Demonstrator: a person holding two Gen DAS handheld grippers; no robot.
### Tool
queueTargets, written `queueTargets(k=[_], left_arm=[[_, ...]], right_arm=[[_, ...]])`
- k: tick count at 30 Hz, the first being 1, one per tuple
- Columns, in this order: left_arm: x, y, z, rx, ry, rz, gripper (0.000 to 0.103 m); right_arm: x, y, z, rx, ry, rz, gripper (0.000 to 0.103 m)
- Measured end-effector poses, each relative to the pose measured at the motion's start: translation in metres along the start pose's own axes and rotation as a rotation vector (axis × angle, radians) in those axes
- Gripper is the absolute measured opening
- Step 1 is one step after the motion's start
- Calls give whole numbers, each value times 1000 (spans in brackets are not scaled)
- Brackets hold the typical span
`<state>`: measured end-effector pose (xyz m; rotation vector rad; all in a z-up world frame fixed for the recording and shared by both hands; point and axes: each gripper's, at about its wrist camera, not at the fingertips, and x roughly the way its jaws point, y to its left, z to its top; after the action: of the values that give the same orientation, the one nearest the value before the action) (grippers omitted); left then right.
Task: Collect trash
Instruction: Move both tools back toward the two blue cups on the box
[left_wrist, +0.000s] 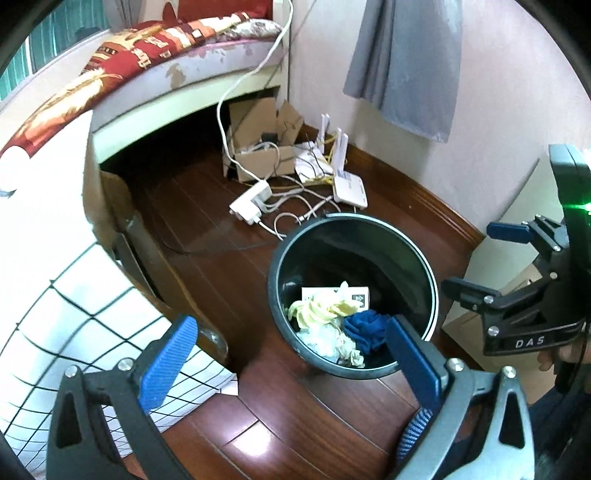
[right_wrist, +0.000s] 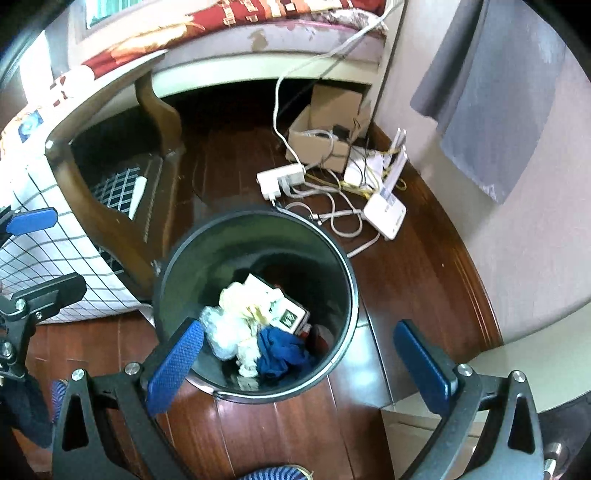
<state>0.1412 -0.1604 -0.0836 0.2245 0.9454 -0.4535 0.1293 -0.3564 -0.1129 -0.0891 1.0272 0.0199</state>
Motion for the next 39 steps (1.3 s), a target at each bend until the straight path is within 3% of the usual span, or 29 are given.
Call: queueTargets(k=[16, 22, 24, 26, 31, 39], left_arm=[[-64, 46, -1, -81, -152, 84, 102], [-84, 77, -10, -151, -193, 137, 102], [-91, 90, -15, -170, -209, 161, 102], [-100, 108, -20, -194, -223, 205, 102], [-114, 159, -27, -264, -238, 295, 102], [-135, 250, -38, -397, -262, 440, 102]], right_arm=[[-54, 37, 32, -32, -244, 64, 103], [-65, 58, 40, -37, -333, 158, 103], [-71, 71, 46, -67, -325, 174, 103], [-79, 78, 52, -73, -343, 155, 103], [-90, 104, 78, -75, -378, 227, 103], [-93, 190, 138, -218, -402, 320, 103]])
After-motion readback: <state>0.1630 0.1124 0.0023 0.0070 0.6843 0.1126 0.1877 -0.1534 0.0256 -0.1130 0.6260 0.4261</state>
